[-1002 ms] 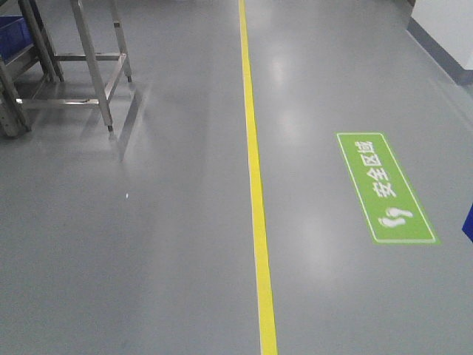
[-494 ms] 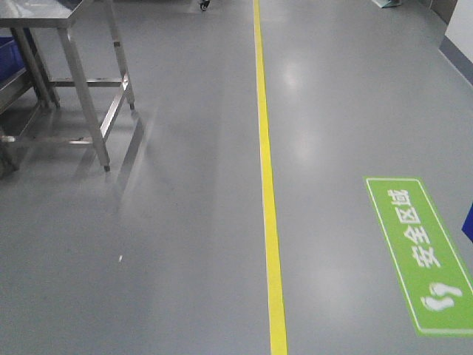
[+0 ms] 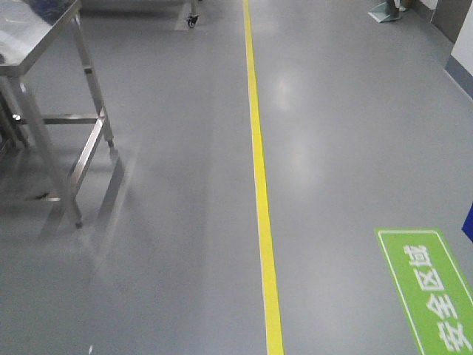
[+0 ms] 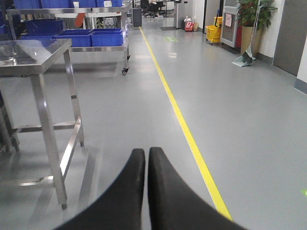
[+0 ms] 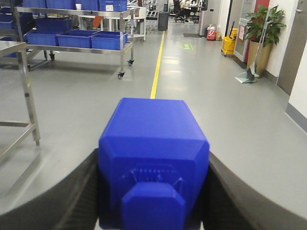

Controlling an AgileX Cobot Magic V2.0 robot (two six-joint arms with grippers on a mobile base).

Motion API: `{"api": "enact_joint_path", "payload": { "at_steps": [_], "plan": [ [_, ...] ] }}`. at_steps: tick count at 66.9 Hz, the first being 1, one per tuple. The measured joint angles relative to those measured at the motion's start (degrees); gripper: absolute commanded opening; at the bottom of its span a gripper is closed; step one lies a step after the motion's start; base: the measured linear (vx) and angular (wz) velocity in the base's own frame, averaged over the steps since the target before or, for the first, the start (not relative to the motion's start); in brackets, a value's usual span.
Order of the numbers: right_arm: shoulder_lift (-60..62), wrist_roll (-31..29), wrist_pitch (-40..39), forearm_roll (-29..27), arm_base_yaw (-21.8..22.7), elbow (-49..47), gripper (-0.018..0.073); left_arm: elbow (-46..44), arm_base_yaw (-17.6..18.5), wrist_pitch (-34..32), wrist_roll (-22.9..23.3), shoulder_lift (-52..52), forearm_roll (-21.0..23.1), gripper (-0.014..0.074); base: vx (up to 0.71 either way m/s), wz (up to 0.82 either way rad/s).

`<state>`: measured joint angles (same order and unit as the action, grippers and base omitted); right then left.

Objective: Pour parts from conveyor to right shelf
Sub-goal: 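Drive along the yellow floor line carrying the block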

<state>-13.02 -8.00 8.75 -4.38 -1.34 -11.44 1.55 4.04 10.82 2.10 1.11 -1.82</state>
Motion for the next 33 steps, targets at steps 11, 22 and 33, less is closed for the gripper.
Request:
{"api": "enact_joint_path", "payload": {
  "at_steps": [11,22,33],
  "plan": [
    [0.00,0.00,0.00,0.00,0.00,0.00,-0.0002,0.00,0.00,0.00,0.00,0.00,0.00,-0.0006,0.78,-0.06],
    [0.00,0.00,0.00,0.00,0.00,0.00,-0.0002,0.00,0.00,0.00,0.00,0.00,0.00,-0.0006,0.79,-0.04],
    [0.00,0.00,0.00,0.00,0.00,0.00,-0.0002,0.00,0.00,0.00,0.00,0.00,0.00,-0.0006,0.80,0.02]
  ]
}}
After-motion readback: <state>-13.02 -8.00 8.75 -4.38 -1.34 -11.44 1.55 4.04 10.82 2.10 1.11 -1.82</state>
